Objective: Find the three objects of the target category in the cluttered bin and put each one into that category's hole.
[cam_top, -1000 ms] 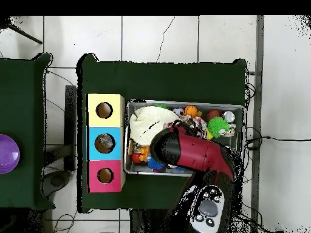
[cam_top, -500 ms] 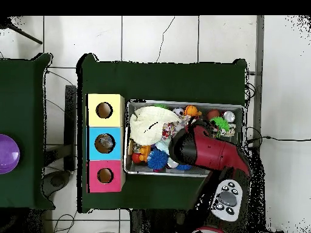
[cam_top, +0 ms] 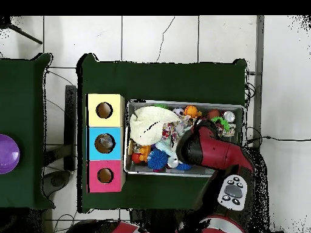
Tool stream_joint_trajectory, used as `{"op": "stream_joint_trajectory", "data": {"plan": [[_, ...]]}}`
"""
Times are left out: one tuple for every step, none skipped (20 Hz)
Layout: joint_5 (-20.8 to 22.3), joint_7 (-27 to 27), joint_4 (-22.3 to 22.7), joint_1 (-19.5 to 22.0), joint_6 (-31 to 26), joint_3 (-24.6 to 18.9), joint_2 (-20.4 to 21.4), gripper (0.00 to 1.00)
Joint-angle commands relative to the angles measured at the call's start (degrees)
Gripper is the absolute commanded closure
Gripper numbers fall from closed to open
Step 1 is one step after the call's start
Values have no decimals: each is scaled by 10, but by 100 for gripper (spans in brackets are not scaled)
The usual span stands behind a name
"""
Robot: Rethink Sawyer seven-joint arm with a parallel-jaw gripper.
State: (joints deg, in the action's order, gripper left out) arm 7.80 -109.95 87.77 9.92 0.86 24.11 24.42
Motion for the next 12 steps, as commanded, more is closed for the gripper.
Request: {"op": "stream_joint_trajectory", "data": {"plan": [[36,-42,-24,19,47,-65,-45,0],[37,-43,-24,21,51,-66,-48,0],[39,-43,-25,23,54,-67,-49,0],[40,-43,-27,25,56,-68,-51,0],[42,-43,-28,27,58,-70,-52,0],[44,-44,-29,30,63,-71,-54,0],[46,-45,-29,31,67,-72,-54,0],[48,-46,-29,31,71,-72,-54,0],[51,-46,-30,34,73,-74,-53,0],[55,-45,-31,37,76,-77,-53,0],[57,-45,-32,38,80,-78,-54,0],[62,-44,-35,42,85,-81,-55,0]]}}
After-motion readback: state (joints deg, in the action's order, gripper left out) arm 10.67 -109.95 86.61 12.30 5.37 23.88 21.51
